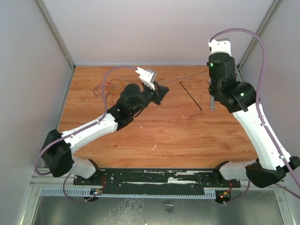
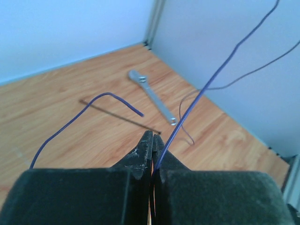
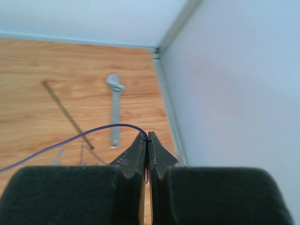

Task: Zip-tie the wires
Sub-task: Straighten the cable at the center of the board, then untie the cable at the center of the board.

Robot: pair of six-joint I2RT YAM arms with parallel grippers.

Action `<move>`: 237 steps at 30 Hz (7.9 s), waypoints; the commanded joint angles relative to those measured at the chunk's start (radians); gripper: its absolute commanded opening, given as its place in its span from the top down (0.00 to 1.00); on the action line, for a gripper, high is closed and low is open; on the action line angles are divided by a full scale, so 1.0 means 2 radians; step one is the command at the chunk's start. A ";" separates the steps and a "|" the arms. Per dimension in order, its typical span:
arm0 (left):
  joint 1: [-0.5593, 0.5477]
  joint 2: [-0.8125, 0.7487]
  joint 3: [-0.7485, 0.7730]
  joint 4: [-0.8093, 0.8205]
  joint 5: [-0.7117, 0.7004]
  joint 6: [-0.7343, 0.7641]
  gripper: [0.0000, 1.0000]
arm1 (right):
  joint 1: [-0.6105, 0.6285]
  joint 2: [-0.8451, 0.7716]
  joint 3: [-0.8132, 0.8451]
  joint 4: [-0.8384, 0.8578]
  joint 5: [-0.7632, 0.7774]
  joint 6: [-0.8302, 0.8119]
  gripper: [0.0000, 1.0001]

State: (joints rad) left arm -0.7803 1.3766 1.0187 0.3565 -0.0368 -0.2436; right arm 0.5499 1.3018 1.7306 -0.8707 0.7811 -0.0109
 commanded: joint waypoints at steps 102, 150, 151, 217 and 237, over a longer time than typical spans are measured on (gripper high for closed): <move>0.127 -0.133 -0.296 -0.228 -0.071 -0.191 1.00 | -0.304 -0.045 -0.541 0.226 -0.229 0.404 0.96; 0.140 -0.127 -0.272 -0.294 -0.111 -0.209 0.02 | -0.461 -0.073 -0.489 0.280 -0.408 0.279 0.01; 0.140 -0.134 -0.268 -0.298 -0.113 -0.209 0.02 | -0.461 -0.079 -0.489 0.285 -0.418 0.275 0.01; 0.250 0.426 0.359 -0.397 -0.010 0.000 0.61 | -0.265 -0.115 -0.492 0.348 -0.477 0.208 0.01; 0.263 0.308 0.534 -0.490 0.006 0.033 1.00 | -0.253 -0.119 -0.486 0.386 -0.548 0.216 0.01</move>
State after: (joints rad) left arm -0.2794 2.1708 1.9099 -0.5755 -0.0673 -0.2073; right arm 0.0147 1.0889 0.7559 -0.1806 -0.2276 0.4149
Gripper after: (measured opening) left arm 0.018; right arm 0.990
